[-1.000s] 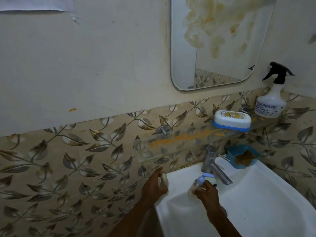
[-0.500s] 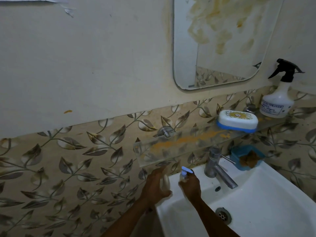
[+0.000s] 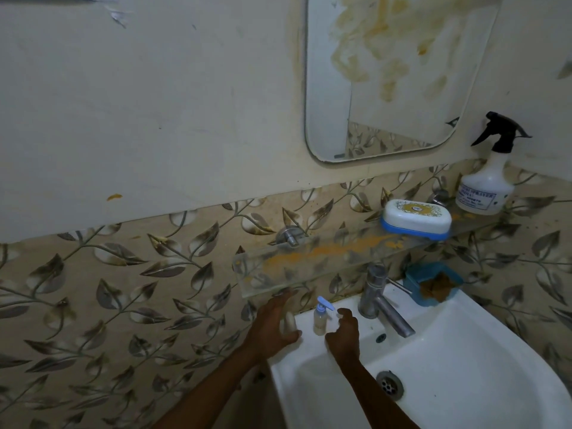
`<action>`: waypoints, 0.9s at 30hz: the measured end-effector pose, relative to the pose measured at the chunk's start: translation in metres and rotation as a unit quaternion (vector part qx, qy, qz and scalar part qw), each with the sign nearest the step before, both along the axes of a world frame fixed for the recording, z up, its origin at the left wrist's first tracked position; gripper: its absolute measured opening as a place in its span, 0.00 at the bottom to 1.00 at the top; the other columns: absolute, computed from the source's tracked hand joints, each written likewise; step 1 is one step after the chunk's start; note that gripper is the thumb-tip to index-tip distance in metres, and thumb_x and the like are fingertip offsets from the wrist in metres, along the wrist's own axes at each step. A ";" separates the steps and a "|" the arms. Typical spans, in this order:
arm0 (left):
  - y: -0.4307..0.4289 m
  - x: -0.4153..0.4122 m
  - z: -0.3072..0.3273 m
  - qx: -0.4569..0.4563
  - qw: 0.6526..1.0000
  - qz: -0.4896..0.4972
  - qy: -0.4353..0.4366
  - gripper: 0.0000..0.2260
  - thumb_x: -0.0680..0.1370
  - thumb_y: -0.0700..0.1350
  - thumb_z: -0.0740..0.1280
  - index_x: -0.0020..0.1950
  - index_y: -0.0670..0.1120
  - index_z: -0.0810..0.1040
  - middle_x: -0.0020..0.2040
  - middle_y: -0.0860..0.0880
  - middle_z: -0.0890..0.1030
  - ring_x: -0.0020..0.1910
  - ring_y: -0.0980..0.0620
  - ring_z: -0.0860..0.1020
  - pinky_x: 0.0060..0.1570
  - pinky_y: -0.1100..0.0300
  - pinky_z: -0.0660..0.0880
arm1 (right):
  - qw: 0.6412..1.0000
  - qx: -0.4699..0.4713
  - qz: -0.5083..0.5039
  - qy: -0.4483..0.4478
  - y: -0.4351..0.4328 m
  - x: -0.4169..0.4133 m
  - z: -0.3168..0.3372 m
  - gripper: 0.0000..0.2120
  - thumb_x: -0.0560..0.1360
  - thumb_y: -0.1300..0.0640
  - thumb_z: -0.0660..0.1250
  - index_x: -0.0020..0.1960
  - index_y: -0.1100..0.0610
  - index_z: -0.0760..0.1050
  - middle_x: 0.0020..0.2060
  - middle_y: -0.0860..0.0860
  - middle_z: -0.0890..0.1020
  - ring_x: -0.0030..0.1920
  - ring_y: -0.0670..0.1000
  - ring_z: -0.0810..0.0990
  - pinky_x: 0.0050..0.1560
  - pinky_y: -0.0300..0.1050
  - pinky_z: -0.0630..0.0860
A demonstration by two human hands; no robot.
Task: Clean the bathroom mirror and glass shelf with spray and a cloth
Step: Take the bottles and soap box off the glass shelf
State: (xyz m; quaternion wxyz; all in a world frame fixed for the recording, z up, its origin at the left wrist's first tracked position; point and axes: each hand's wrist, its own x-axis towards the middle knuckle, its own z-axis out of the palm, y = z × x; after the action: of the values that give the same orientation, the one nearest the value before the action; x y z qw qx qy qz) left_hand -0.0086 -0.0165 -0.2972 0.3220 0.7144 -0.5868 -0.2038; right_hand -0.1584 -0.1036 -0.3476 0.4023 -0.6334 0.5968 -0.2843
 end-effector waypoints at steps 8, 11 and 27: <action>-0.003 -0.012 0.037 -0.003 1.000 -0.011 -0.022 0.38 0.65 0.65 0.58 0.70 0.46 0.68 0.70 0.52 0.67 0.69 0.54 0.64 0.68 0.65 0.59 | 0.994 -0.075 -0.020 -0.076 -0.008 -0.073 0.092 0.10 0.70 0.71 0.63 0.39 0.58 0.77 0.37 0.55 0.78 0.42 0.54 0.76 0.43 0.48 0.75; -0.003 -0.021 0.056 -0.002 0.999 -0.051 -0.017 0.20 0.75 0.46 0.67 0.66 0.43 0.73 0.64 0.52 0.68 0.61 0.61 0.69 0.56 0.76 0.58 | 0.988 -0.128 0.009 -0.091 -0.015 -0.100 0.143 0.17 0.71 0.72 0.64 0.31 0.52 0.74 0.30 0.53 0.78 0.36 0.55 0.77 0.36 0.44 0.73; -0.002 -0.031 0.081 0.017 0.999 -0.050 0.006 0.33 0.67 0.61 0.62 0.70 0.49 0.68 0.66 0.49 0.74 0.65 0.51 0.72 0.64 0.56 0.69 | 0.930 -0.181 0.223 0.228 -0.126 -0.132 0.270 0.39 0.61 0.49 0.68 0.70 0.59 0.64 0.68 0.59 0.69 0.66 0.60 0.68 0.61 0.49 0.67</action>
State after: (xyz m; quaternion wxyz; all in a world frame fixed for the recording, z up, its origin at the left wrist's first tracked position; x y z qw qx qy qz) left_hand -0.0397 -0.0184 -0.2157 0.3026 0.6887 -0.6160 -0.2338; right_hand -0.2901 -0.2299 -0.0781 0.1866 -0.8603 0.4538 -0.1384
